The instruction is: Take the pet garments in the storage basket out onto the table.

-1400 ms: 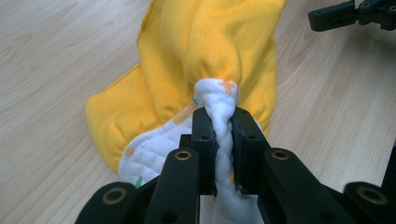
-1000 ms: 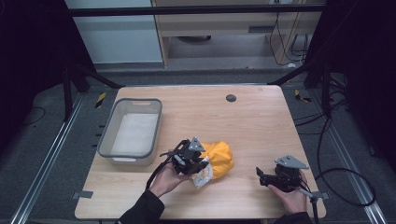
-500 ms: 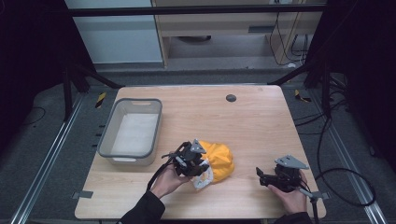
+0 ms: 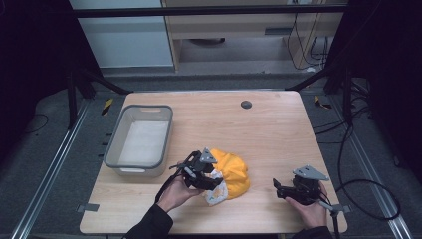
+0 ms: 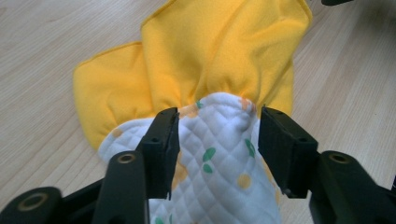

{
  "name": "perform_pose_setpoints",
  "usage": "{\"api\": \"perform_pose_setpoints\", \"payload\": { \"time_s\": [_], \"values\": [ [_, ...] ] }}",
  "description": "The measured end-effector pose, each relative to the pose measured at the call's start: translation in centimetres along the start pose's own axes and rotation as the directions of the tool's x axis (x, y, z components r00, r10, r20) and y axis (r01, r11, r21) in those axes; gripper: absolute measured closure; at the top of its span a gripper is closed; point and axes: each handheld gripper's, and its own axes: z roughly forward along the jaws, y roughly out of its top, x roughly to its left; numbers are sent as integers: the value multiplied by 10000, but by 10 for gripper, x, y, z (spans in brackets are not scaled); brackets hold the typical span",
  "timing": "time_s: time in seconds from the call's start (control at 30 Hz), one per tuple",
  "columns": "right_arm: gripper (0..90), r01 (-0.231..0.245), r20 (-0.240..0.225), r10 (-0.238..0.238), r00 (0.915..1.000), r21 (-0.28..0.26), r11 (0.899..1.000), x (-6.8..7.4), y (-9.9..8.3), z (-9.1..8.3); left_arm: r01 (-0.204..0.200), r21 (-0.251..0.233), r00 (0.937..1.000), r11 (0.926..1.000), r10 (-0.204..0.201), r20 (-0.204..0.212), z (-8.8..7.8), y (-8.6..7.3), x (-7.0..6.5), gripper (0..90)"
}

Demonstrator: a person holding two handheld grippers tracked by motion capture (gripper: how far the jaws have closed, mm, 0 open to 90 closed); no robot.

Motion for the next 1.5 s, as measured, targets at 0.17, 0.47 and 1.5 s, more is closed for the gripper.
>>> {"api": "perform_pose_setpoints", "payload": {
  "time_s": [0.17,0.47,1.5],
  "values": [
    [64,-10,14,10,10000,0,10000,0,0,0,-95,-182,9999,9998,96,62,-8,-3,0,369],
    [63,-14,29,14,10000,-13,10000,0,0,0,149,-584,9993,9982,-169,-343,-26,-15,7,259],
    [55,108,57,-108,9999,8,9999,1,-1,0,1543,-2285,9686,9612,-1928,-1569,-62,-97,28,180]
  ]
}}
